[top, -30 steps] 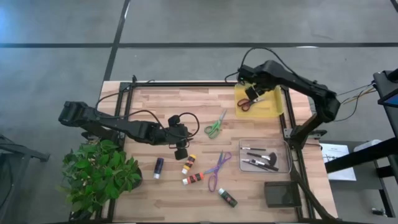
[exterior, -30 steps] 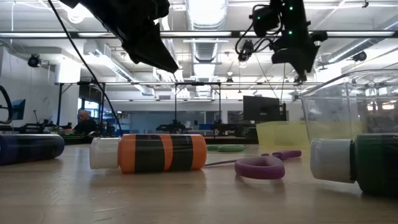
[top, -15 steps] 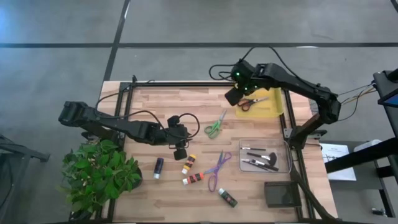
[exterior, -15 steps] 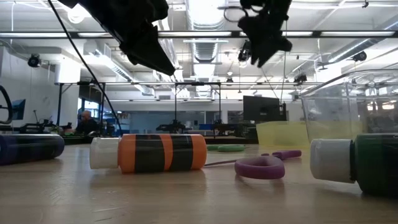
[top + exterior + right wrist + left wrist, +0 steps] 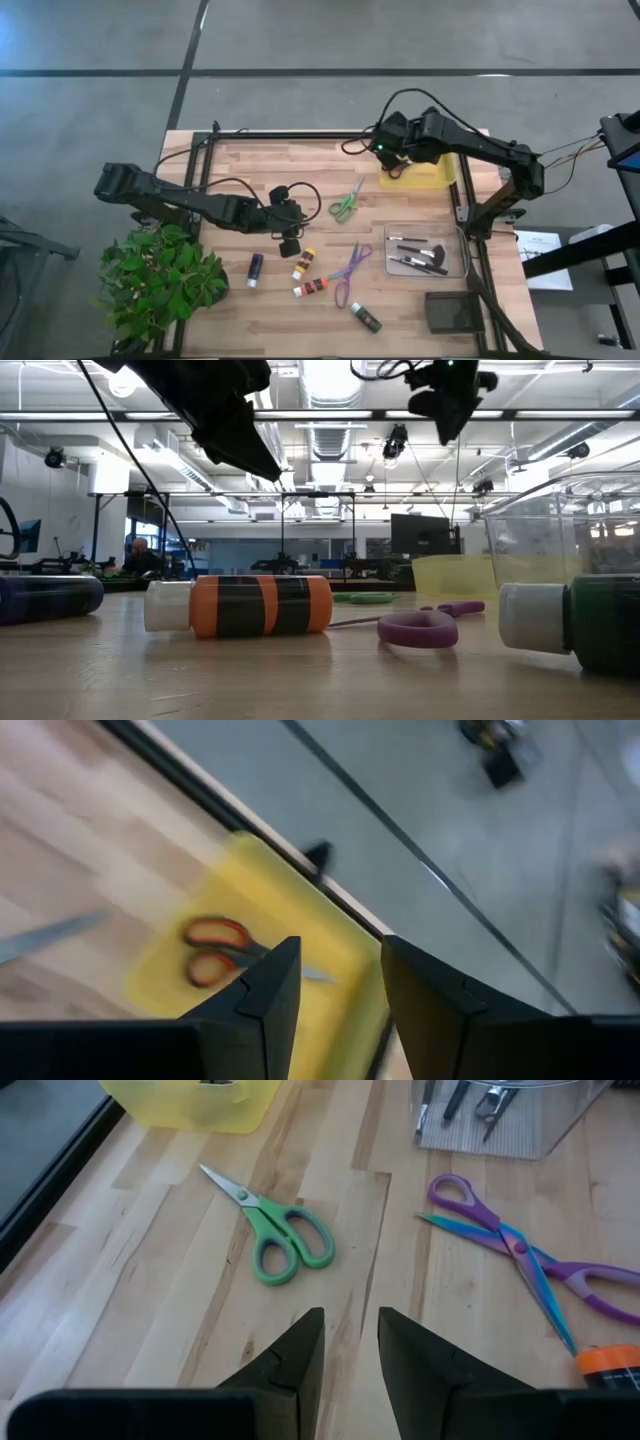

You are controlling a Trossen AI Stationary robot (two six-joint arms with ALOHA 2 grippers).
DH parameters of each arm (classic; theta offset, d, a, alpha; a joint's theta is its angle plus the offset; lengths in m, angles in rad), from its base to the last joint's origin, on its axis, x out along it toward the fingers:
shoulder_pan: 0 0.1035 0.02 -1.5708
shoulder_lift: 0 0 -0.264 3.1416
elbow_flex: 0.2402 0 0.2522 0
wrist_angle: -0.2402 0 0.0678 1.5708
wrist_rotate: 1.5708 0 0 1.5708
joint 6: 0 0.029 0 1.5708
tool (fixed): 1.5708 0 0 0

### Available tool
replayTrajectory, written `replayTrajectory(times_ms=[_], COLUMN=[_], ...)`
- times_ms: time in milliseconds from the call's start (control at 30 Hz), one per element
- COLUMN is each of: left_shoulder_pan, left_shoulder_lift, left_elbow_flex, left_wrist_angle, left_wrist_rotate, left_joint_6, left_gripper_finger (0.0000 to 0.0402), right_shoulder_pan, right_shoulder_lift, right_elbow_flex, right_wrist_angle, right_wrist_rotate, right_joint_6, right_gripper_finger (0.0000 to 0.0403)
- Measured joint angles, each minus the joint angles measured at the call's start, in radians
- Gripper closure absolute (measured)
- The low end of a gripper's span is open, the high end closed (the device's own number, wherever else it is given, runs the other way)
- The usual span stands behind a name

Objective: Pick & Place Paint Supplies
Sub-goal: Put the green scissors into the yellow bin

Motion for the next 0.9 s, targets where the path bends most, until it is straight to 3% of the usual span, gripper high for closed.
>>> replayTrajectory(times_ms=[67,233,600,900], left_shoulder_pan=[0.0,0.0,0.0,0.0], left_shoulder_lift=[0.0,0.0,0.0,0.0], left_elbow_flex=[0.0,0.0,0.0,0.0], left_wrist_angle=[0.002,0.002,-0.002,-0.009], left_wrist_rotate=[-0.001,-0.002,-0.001,-0.001], left_joint_6=[-0.009,-0.018,-0.018,-0.018], left_gripper_finger=[0.0297,0.0297,0.0297,0.0297], right_shoulder_pan=[-0.013,-0.059,-0.154,-0.185], right_shoulder_lift=[0.029,0.08,0.281,0.334], right_elbow_flex=[0.016,0.029,0.023,-0.006], right_wrist_angle=[-0.075,-0.061,-0.062,-0.063], right_wrist_rotate=[0.025,-0.031,-0.072,-0.087], right_joint_6=[0.076,0.085,0.037,0.003], right_gripper_finger=[0.0264,0.0264,0.0264,0.0264])
